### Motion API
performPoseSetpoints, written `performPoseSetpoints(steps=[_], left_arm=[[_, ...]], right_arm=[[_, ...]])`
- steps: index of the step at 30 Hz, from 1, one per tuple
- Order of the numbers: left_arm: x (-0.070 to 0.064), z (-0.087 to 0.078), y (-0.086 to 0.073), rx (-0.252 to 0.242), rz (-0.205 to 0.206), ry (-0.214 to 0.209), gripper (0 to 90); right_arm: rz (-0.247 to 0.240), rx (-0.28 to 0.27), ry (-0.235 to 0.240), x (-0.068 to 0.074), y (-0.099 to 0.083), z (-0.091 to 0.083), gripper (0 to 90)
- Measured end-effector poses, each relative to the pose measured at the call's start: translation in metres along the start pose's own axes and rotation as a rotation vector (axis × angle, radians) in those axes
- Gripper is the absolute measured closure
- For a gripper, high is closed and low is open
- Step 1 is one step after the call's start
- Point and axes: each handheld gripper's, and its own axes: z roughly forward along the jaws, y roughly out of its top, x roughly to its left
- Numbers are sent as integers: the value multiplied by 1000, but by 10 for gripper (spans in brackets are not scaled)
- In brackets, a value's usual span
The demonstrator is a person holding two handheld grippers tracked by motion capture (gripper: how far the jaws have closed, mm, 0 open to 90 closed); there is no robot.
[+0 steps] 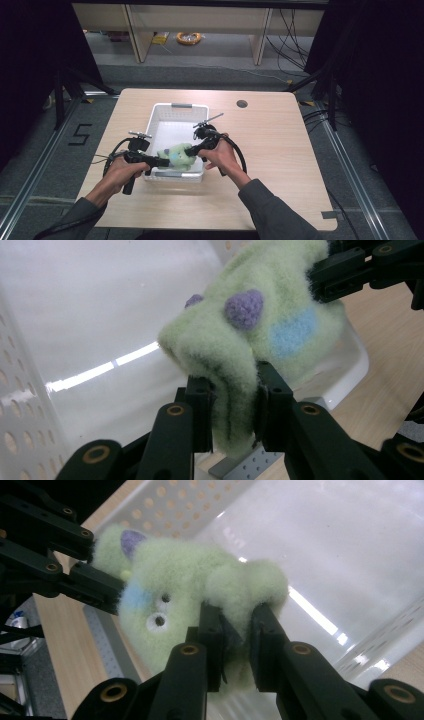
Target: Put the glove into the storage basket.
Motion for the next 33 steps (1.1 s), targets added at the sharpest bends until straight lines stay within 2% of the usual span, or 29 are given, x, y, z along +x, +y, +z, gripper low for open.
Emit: performPoseSetpoints(steps=[4,5,8,11,13,14,15,16,18,19,20,21,24,29,30,31,33], left_arm=[[2,4,1,19,4,2,722],[2,5,1,23,-1,6,721],[3,8,1,39,12,12,720],[3,11,2,51,4,18,718],[4,12,2,56,12,24,712],[4,12,2,47,-3,23,708],[6,12,2,69,20,24,708],[6,12,1,76,23,25,702],[6,14,1,57,0,35,671],[6,14,1,55,0,41,658],[7,12,1,70,24,46,650],[7,12,1,65,27,58,630],[8,10,3,41,2,73,572],[8,7,5,12,7,107,538],[7,7,5,-1,5,104,537],[6,5,6,5,20,103,540],[2,5,6,-17,24,113,538]], right_arm=[[12,24,-21,-1,-1,5,794],[7,27,-13,-1,-1,7,794],[-4,45,-35,-2,-2,11,792],[-8,61,-57,-2,-1,14,791],[-10,67,-57,-2,-1,16,789],[-14,72,-66,-1,-1,17,788],[-10,77,-64,0,-1,18,788],[-20,72,-70,-1,-2,19,787],[-8,86,-77,0,-1,20,786],[-2,85,-78,1,-1,20,786],[-21,81,-83,0,-2,20,785],[-23,85,-87,0,-2,21,784],[-25,96,-102,1,-2,22,779],[-34,105,-125,2,-2,23,758],[-33,106,-127,2,-2,24,753],[-24,111,-131,3,-2,23,745],[-43,101,-142,3,-1,23,728]])
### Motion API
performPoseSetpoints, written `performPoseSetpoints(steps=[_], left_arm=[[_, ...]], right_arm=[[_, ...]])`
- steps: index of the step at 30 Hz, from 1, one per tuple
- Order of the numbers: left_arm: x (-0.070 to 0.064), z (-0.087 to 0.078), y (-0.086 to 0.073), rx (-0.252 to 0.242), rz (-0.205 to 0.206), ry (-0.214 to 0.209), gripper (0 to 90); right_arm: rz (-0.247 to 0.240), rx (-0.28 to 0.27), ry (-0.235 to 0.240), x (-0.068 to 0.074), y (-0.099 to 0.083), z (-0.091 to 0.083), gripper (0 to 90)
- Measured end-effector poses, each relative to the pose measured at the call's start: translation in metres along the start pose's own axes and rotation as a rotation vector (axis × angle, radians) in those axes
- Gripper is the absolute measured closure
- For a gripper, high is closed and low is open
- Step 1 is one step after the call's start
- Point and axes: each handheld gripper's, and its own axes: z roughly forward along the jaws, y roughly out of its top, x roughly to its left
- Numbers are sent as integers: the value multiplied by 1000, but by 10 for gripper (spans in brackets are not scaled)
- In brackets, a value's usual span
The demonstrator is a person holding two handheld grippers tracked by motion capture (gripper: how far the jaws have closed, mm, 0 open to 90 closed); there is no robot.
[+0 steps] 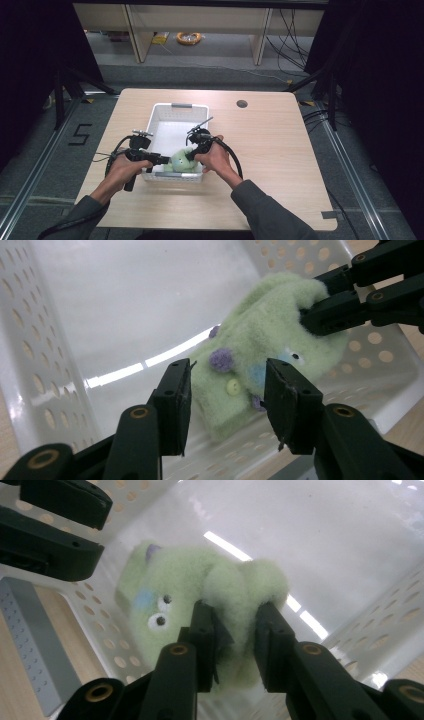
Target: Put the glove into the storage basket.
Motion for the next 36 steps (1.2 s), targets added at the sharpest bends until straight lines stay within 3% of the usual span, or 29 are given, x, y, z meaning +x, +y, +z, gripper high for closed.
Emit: performPoseSetpoints(steps=[6,15,18,20,21,22,24,27,28,30,32,34,35,36], left_arm=[[-6,-4,1,-14,19,-3,519],[-10,-10,4,-37,21,-16,501],[-13,-13,4,-43,14,-20,472],[-15,-14,4,-52,16,-24,453],[-18,-15,3,-62,15,-30,442],[-20,-16,2,-72,14,-35,429],[-26,-17,0,-80,27,-44,411],[-34,-19,-3,-99,28,-62,390],[-37,-20,-4,-102,35,-66,385],[-45,-22,-6,-117,46,-76,375],[-51,-24,-7,-118,80,-86,373],[-58,-26,-9,-128,86,-91,368],[-60,-26,-10,-135,91,-93,367],[-63,-27,-10,-131,96,-99,366]], right_arm=[[-8,13,-52,0,3,-2,632],[3,-35,-61,-1,8,-19,591],[-14,-57,-51,-3,7,-25,576],[15,-53,-46,-1,6,-31,555],[33,-51,-36,0,5,-34,547],[-15,-84,-36,-4,3,-36,533],[2,-86,-37,-4,1,-42,513],[-31,-113,-18,-7,-6,-50,489],[3,-98,-26,-5,-8,-54,480],[-39,-134,-11,-8,-13,-58,469],[-24,-146,-5,-8,-18,-65,463],[-27,-167,2,-10,-24,-71,450],[4,-154,15,-8,-27,-75,449],[-25,-172,6,-11,-29,-75,444]])
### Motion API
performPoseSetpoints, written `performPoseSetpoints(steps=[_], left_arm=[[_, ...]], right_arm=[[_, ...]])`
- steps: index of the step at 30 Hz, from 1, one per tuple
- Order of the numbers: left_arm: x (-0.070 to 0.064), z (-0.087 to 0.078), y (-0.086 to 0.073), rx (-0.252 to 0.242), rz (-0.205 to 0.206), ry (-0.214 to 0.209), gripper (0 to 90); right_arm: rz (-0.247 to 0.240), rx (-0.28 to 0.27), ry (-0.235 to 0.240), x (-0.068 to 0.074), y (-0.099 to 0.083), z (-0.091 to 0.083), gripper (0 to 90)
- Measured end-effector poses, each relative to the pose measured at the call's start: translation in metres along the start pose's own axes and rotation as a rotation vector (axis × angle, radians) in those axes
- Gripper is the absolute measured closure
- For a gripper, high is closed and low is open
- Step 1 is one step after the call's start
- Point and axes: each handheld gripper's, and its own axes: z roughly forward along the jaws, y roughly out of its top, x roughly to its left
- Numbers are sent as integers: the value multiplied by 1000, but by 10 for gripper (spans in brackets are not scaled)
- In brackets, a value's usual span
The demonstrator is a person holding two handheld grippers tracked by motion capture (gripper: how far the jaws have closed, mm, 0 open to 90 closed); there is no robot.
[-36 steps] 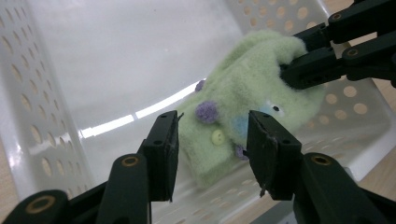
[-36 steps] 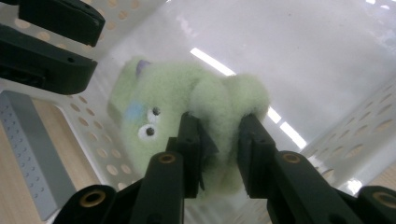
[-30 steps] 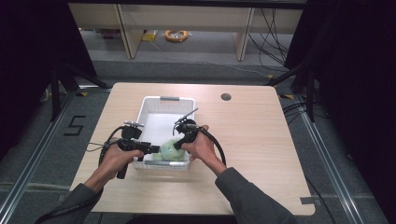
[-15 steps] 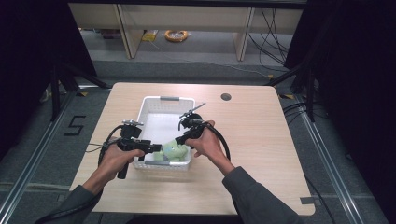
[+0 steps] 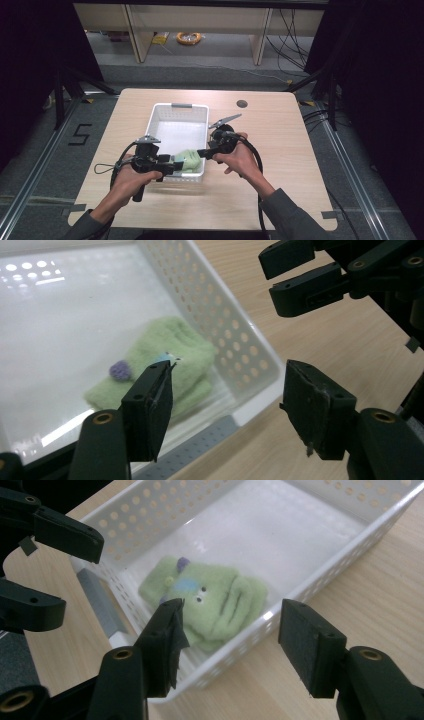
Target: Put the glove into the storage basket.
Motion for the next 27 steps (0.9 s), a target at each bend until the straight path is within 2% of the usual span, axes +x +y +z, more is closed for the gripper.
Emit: performPoseSetpoints(steps=[1,5,6,7,8,10,11,13,14,15,16,17,18,20,21,22,23,24,26,27], left_arm=[[-3,1,-1,-15,-3,-3,362],[-12,1,-5,-7,7,-23,350],[-14,2,-6,-6,12,-26,349],[-15,2,-7,-1,14,-33,345],[-17,3,-8,-20,5,-57,342],[-20,4,-10,-30,-2,-74,342],[-21,4,-11,-35,4,-72,341],[-24,5,-13,-27,4,-81,337],[-25,6,-14,-24,13,-86,333],[-26,7,-15,-20,16,-88,326],[-28,8,-16,-16,18,-93,319],[-29,8,-17,-13,15,-92,310],[-30,10,-19,-17,18,-96,306],[-32,11,-20,-18,37,-98,285],[-34,11,-22,-30,41,-86,273],[-34,12,-22,-25,49,-92,260],[-35,12,-23,-21,59,-85,241],[-37,13,-23,-23,58,-86,214],[-38,13,-25,-25,67,-88,197],[-39,14,-26,-27,78,-98,181]], right_arm=[[5,-5,6,-1,-3,-2,442],[8,-40,24,-6,-13,-12,432],[7,-29,24,-8,-15,-16,430],[7,-52,29,-9,-17,-18,423],[7,-44,38,-11,-19,-21,418],[14,-75,37,-12,-25,-26,405],[16,-68,35,-14,-27,-30,403],[16,-90,47,-16,-31,-33,387],[29,-84,42,-16,-33,-35,380],[17,-98,50,-19,-36,-39,374],[22,-101,48,-18,-38,-40,369],[47,-105,49,-17,-41,-44,360],[42,-115,60,-19,-42,-45,350],[36,-131,58,-20,-47,-49,335],[45,-139,65,-20,-50,-51,320],[52,-147,62,-21,-52,-53,305],[27,-153,63,-22,-54,-54,291],[56,-149,65,-21,-56,-56,265],[47,-159,70,-22,-60,-59,235],[59,-161,67,-21,-62,-61,226]])
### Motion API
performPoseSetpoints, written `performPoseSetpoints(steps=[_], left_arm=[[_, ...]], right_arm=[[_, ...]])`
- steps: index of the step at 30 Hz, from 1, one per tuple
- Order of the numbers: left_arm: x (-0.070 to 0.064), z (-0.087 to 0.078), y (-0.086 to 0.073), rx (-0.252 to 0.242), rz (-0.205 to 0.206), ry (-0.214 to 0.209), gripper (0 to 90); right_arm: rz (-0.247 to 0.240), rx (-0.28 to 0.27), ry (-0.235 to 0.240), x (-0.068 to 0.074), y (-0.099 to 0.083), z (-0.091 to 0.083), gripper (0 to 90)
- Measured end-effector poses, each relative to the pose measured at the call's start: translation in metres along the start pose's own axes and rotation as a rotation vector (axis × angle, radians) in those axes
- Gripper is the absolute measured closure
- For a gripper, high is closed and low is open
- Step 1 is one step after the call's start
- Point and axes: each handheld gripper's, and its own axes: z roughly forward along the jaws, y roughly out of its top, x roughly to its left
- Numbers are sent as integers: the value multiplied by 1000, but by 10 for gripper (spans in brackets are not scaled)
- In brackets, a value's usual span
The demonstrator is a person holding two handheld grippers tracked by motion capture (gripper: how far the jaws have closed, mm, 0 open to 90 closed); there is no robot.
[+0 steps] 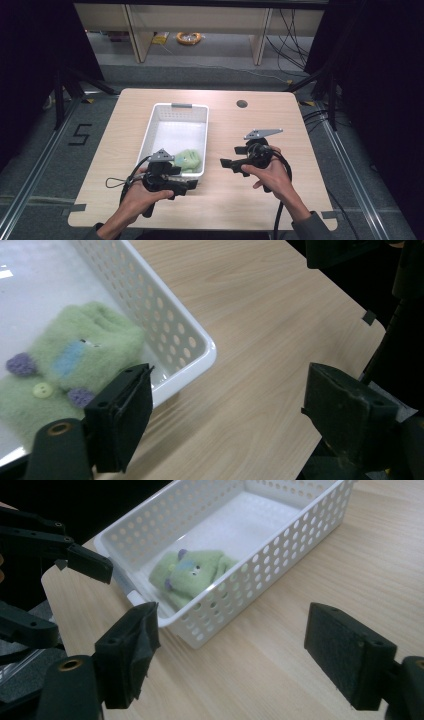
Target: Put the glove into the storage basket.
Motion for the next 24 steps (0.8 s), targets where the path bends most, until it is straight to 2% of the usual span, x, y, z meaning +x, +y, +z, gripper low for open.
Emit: performPoseSetpoints(steps=[2,5,6,7,11,13,14,15,17,18,20,21,22,23,24], left_arm=[[-2,1,-2,-6,16,3,155],[-5,3,-4,-15,23,-13,155],[-6,3,-5,-13,35,-4,155],[-8,4,-7,-23,33,-1,155],[-12,6,-12,-25,49,-20,155],[-15,8,-15,-27,62,-20,155],[-16,8,-15,-28,64,-19,155],[-17,9,-17,-37,67,-26,155],[-18,9,-18,-37,75,-21,155],[-19,9,-19,-36,82,-22,155],[-21,10,-21,-45,82,-23,155],[-21,10,-21,-41,96,-22,155],[-23,10,-22,-41,85,-22,155],[-23,11,-23,-43,96,-25,155],[-24,12,-24,-43,86,-27,155]], right_arm=[[-4,-10,0,0,-4,-3,178],[-6,-16,5,-2,-10,-7,178],[-18,-20,2,-3,-12,-8,178],[-3,-22,10,-3,-14,-9,178],[9,-31,11,-3,-21,-13,178],[-6,-46,8,-4,-25,-14,178],[8,-42,5,-3,-28,-17,179],[2,-45,-6,-3,-29,-17,179],[-29,-65,1,-5,-33,-18,181],[7,-50,1,-2,-35,-19,181],[-11,-60,-2,-3,-39,-19,182],[5,-59,1,-1,-41,-19,183],[-27,-58,-1,-3,-42,-20,183],[-33,-65,-7,-3,-44,-20,183],[-34,-62,-10,-3,-46,-20,183]])
